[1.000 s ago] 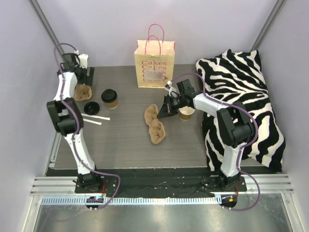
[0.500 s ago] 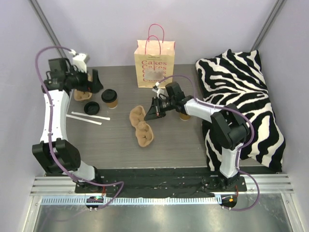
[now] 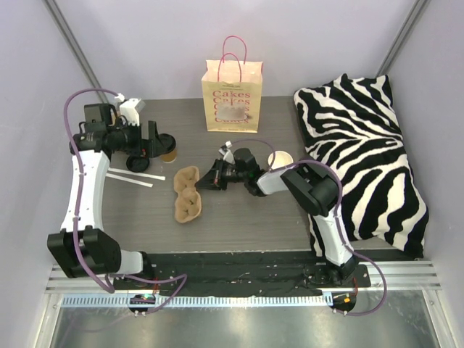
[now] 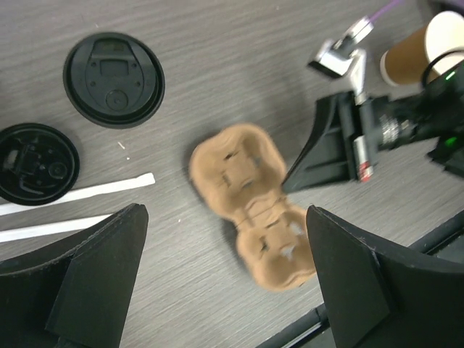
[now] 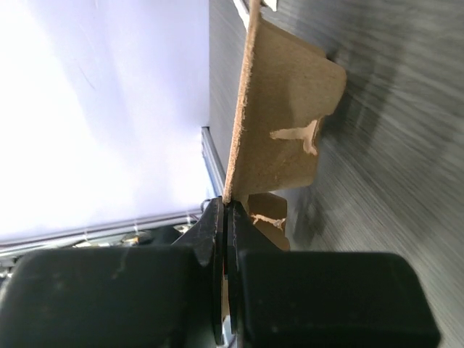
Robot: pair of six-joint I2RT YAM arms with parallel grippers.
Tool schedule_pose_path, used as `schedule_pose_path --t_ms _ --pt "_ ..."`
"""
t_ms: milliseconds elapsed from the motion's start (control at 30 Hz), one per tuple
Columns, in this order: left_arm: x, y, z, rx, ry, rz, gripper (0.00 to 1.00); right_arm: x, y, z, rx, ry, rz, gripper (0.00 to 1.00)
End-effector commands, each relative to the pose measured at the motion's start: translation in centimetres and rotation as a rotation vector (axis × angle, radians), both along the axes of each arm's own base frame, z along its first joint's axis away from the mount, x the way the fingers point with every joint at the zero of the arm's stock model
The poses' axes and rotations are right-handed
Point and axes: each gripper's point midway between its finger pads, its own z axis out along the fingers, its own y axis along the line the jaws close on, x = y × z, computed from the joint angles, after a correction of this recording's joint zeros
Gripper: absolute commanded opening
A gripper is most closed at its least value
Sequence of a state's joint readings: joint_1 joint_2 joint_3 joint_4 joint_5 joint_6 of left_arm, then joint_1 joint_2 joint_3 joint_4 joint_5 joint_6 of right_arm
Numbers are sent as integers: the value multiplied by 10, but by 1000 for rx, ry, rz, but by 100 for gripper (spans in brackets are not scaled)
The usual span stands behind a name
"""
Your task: Pack the takeout coffee
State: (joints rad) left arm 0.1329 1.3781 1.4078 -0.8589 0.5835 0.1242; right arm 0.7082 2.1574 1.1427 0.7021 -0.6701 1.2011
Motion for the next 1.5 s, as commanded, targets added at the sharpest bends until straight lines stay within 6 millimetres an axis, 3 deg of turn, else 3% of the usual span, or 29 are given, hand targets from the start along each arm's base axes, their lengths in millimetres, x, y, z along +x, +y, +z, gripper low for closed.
schedule_pose_path --t_ms 0,167,200,233,300,467,500,533,567,600,633,700,733,767,833,867,933,967,1033,1133,1167,1233,1267,1467 --pt "3 3 26 -7 -76 40 96 15 31 44 166 -91 -77 1" --pt "4 7 30 9 -73 53 98 10 53 17 104 -60 -112 1" --pt "5 7 31 8 -75 55 98 11 54 12 93 -49 -122 4" --pt "6 7 33 7 -76 53 98 12 55 9 85 -39 -131 18" --pt "7 6 34 3 -75 53 99 12 56 10 78 -34 -128 26" --pt "7 0 36 -36 -76 44 100 6 46 42 24 -125 -17 48" --pt "6 -2 36 -50 -74 40 100 8 39 59 12 -228 14 49" --pt "5 -5 37 -65 -77 29 100 17 26 68 -6 -262 25 49" --pt "4 -8 39 -78 -82 12 100 14 15 67 -62 -254 78 49" --pt "0 -17 40 -118 -81 -26 100 15 4 84 -76 -365 120 49" --pt "1 -20 44 -139 -93 -38 100 31 -16 90 -105 -414 117 49" --pt "-2 -30 47 -179 -103 -77 100 39 -43 110 -169 -447 157 51" --pt "-2 -34 49 -192 -110 -88 100 49 -57 124 -204 -585 177 55" --pt "-3 -36 49 -199 -110 -100 100 67 -81 147 -254 -616 148 58" --pt "-2 -40 51 -198 -124 -112 100 91 -109 165 -386 -771 130 69" --pt "-3 -40 52 -194 -133 -113 100 116 -125 203 -415 -889 65 71" --pt "-2 -39 54 -186 -146 -108 100 148 -150 227 -540 -997 -51 78" --pt "-3 -39 54 -184 -149 -108 100 165 -159 252 -583 -1113 -86 80" --pt "-2 -38 54 -176 -153 -100 100 188 -173 271 -676 -1202 -160 82" --pt "2 -33 53 -165 -147 -54 100 215 -175 286 -750 -1317 -186 84" --pt "5 -29 52 -149 -147 -30 100 222 -175 300 -754 -1362 -208 84" --pt "6 -27 54 -143 -147 -21 100 240 -173 277 -811 -1380 -156 85" --pt "7 -26 56 -142 -152 -17 100 243 -172 285 -817 -1415 -158 85" --pt "11 -16 49 -103 -142 50 100 259 -168 246 -873 -1452 -63 90"
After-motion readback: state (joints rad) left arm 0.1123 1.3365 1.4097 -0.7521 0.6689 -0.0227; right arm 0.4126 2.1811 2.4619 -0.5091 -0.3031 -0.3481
